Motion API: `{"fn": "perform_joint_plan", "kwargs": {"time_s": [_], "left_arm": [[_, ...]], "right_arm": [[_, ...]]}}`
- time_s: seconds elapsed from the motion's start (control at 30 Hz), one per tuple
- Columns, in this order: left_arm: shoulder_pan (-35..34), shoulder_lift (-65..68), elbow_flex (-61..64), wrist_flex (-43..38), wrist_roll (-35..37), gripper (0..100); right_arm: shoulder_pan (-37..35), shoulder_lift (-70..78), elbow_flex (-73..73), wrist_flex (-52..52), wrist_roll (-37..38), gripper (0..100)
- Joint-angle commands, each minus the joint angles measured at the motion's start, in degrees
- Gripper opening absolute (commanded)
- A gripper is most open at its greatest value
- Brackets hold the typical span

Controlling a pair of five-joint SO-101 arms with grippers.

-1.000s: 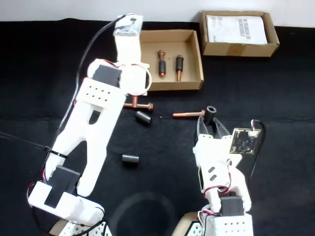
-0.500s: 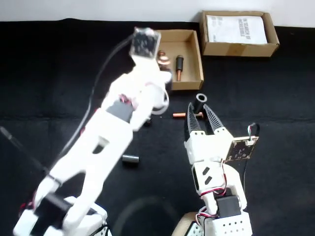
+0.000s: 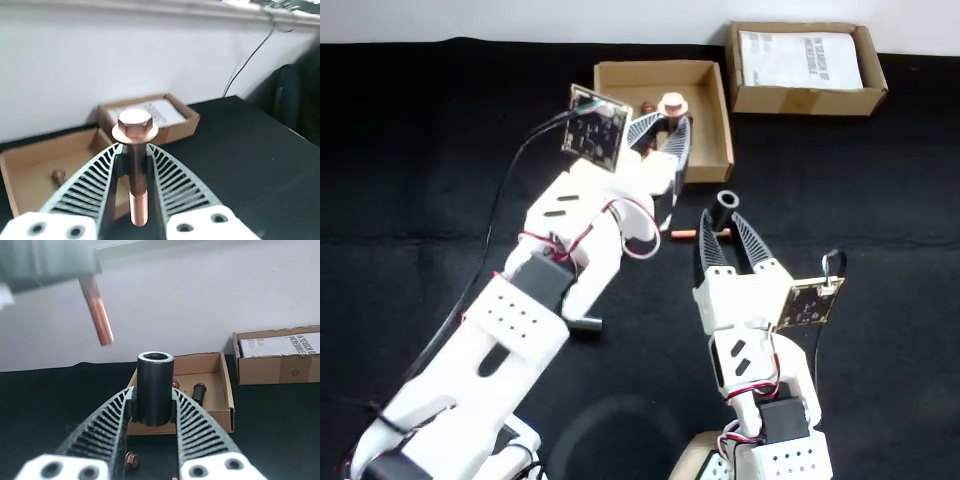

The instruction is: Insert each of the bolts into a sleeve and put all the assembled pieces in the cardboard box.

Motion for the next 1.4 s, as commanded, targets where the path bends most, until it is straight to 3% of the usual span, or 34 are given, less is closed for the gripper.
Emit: {"fn": "perform_joint_plan", "kwargs": {"time_s": [0.0,0.53,0.83,1.37], "left_arm": [[3.0,-5.0,-0.4,-1.2,-1.5,1],[6.8,-6.0,-0.2,-1.1,-4.6,1],[9.1,-6.3,-0.3,5.3,-4.3,1],[9.0,-6.0,-0.2,8.5,-2.2,1]], "right_arm": [[-1.5,-0.2,7.7,-0.9,0.5,0.7],[-3.9,-0.2,7.7,-0.9,0.6,0.7],[-3.9,-0.2,7.7,-0.9,0.6,0.7],[-3.9,-0.3,7.7,-0.9,0.6,0.7]]}}
